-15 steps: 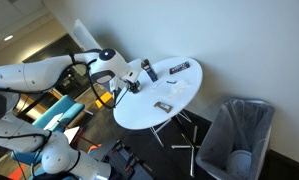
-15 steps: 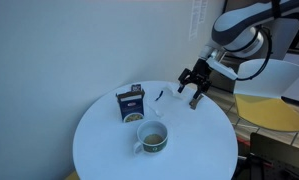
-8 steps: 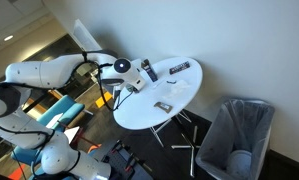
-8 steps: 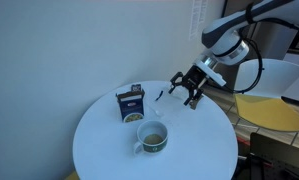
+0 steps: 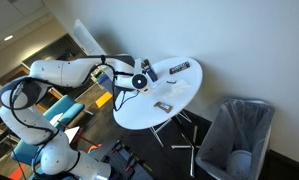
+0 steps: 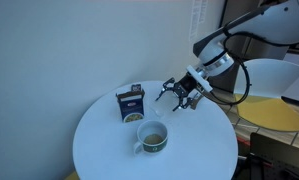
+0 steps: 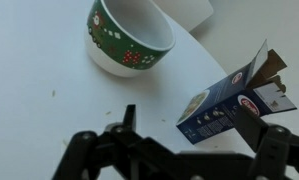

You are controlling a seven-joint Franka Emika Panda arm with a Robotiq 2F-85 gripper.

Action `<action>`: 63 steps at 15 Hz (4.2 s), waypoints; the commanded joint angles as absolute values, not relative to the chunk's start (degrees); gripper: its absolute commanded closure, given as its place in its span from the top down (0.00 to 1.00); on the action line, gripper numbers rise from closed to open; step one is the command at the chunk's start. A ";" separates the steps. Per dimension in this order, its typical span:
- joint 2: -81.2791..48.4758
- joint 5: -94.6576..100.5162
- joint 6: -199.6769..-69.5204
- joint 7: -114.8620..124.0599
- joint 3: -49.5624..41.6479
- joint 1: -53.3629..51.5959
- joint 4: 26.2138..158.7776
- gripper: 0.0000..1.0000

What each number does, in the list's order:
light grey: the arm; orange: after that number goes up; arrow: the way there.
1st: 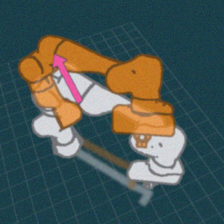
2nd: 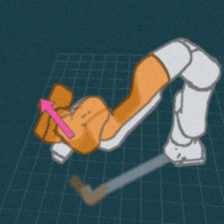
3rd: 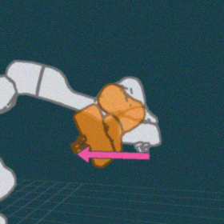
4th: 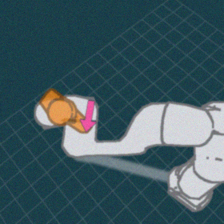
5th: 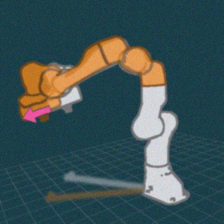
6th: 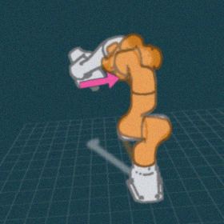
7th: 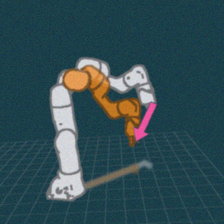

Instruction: Pour the contents of the box into the cup, then mix it with the spoon

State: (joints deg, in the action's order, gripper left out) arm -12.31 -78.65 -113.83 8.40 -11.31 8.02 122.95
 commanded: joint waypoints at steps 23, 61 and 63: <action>-20.33 -110.92 -125.98 39.65 -6.43 6.81 120.11 1.00; -30.20 -95.36 -132.00 60.41 -4.25 4.45 106.17 0.20; -29.77 -95.49 -131.85 58.91 -4.40 4.74 106.45 0.19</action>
State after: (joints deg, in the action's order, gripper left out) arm -31.31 -95.74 -133.47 60.66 -4.77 3.51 106.00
